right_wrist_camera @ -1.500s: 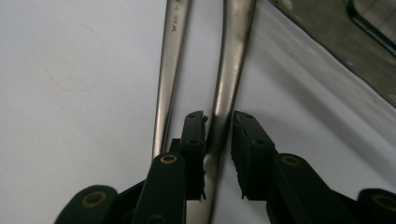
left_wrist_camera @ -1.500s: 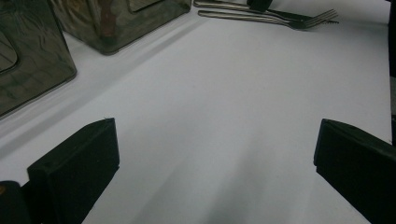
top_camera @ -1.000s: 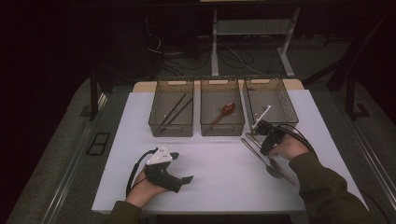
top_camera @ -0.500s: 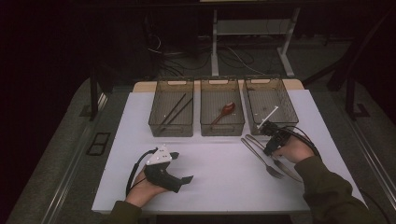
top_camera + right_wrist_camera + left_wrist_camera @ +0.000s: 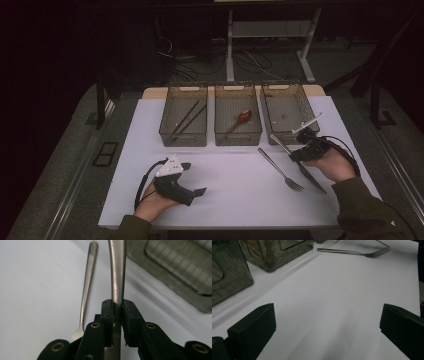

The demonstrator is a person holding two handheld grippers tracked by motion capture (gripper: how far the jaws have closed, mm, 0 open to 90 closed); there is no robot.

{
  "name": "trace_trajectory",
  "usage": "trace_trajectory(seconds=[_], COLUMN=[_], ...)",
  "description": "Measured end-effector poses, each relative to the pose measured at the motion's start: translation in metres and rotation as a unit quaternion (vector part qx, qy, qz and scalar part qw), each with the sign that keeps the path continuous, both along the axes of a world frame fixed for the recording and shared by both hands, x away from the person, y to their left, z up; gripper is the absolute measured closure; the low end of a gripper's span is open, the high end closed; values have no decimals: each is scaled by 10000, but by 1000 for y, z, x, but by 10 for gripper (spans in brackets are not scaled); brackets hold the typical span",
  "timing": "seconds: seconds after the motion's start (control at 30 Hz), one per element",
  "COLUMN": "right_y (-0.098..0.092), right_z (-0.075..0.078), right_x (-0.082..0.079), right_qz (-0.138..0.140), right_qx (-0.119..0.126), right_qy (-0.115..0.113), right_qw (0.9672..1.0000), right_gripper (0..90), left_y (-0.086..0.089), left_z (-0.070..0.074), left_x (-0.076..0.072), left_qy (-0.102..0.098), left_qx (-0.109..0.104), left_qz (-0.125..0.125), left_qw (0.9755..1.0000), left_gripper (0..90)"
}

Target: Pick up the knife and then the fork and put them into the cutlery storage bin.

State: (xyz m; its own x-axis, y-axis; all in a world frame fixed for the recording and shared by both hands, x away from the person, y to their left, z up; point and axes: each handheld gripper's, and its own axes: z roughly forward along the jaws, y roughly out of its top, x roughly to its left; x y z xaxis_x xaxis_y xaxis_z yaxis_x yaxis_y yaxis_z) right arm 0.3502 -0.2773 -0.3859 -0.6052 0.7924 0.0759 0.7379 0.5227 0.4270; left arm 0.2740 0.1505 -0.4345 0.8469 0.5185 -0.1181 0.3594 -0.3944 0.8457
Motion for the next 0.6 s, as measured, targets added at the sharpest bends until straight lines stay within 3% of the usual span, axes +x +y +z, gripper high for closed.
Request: trace_trajectory(seconds=[0.33,0.6], right_y=[-17,-28], right_z=[15,20], right_x=[-9,-11], right_qz=[-67,-210], right_qx=[571,955], right_qy=[-532,-965], right_qw=[9969,9905], right_gripper=[789,789], left_y=[1,3], left_z=[0,1], left_x=[0,0], left_qy=[-48,-82], left_qx=[-35,-69], left_qz=[32,40], left_qw=[10000,9999], left_gripper=[0,0])
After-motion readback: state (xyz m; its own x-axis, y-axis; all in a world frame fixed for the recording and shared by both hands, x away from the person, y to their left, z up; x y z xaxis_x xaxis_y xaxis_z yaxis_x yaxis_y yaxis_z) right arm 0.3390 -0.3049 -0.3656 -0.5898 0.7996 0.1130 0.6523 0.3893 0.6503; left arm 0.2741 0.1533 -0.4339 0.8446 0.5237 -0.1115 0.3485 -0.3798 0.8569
